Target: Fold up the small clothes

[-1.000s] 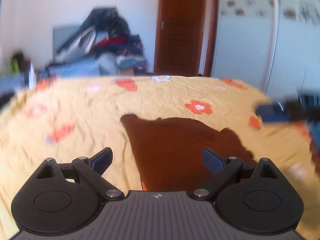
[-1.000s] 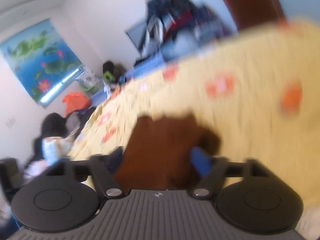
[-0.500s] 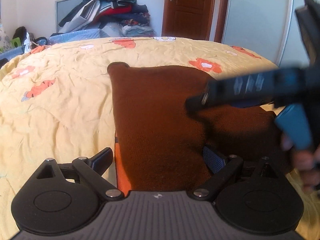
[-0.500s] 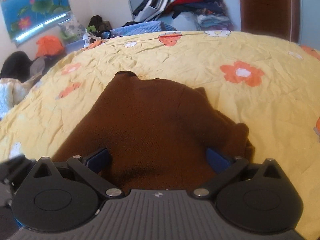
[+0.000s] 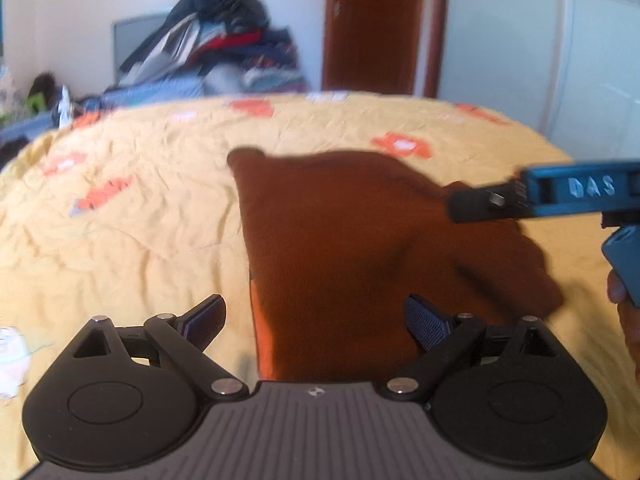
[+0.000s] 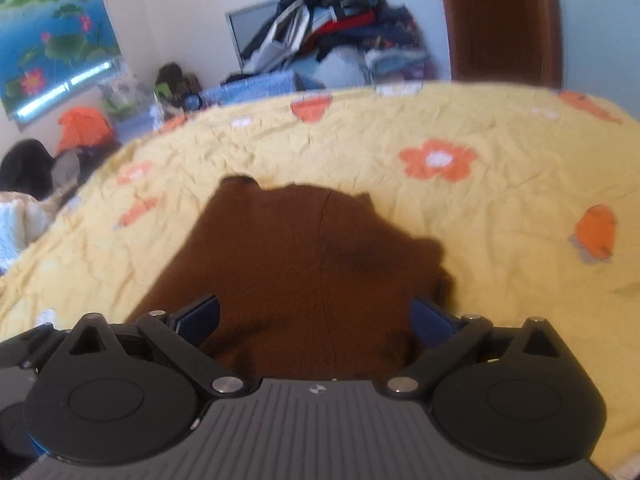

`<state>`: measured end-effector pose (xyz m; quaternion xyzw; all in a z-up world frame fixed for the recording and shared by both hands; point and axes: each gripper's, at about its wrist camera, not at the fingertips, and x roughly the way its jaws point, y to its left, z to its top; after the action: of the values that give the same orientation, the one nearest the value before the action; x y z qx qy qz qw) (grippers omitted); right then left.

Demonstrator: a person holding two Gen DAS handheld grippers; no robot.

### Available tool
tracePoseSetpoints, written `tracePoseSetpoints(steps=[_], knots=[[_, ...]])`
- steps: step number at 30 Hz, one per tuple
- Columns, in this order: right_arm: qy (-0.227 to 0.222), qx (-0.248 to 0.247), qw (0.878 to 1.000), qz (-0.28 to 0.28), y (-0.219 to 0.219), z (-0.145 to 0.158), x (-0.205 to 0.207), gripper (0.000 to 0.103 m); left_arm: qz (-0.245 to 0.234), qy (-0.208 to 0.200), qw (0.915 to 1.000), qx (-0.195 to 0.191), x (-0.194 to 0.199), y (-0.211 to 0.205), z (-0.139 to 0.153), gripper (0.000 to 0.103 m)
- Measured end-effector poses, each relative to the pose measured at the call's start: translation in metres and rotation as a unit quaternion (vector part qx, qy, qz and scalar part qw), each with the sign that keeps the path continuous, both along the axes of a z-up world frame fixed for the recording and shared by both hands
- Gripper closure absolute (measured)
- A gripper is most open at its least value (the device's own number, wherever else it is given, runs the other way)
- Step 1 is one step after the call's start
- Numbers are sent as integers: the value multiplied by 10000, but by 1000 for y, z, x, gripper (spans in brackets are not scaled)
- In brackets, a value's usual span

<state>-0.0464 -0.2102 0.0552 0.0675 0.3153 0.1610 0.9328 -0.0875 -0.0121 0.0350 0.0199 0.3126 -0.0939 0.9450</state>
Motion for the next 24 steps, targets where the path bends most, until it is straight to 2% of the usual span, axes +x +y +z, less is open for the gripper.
tracePoseSetpoints(steps=[2, 6, 9, 10, 13, 16, 18, 19, 24], knots=[[-65, -35, 10000, -31, -13, -1, -30, 0, -152, -50, 9999, -65, -25, 7, 0, 6], [372, -72, 9989, -276, -36, -24, -75, 0, -119, 283, 9995, 29, -55, 12, -17, 6], [805, -175, 9960, -343, -36, -44, -90, 0, 40, 590, 9982, 96, -51, 9, -28, 6], [684, -258, 9965, -396, -32, -46, -94, 0, 114, 667, 9976, 144, -45, 7, -30, 6], [856, -476, 9932, -626, -13, -45, -85, 0, 231, 841, 9955, 376, -28, 0, -30, 0], [1126, -805, 9852, -1009, 6, -45, -69, 0, 377, 1010, 9936, 332, -18, -1, -30, 0], [1266, -1276, 9781, -1053, 23, -49, -60, 0, 504, 1082, 9923, 324, -17, -2, -29, 0], [1194, -1357, 9786, -980, 28, -49, -60, 0, 565, 1106, 9918, 318, -17, -3, -29, 0], [1032, -1232, 9810, -1084, 30, -53, -64, 0, 805, 1073, 9906, 267, -23, -2, -30, 0]])
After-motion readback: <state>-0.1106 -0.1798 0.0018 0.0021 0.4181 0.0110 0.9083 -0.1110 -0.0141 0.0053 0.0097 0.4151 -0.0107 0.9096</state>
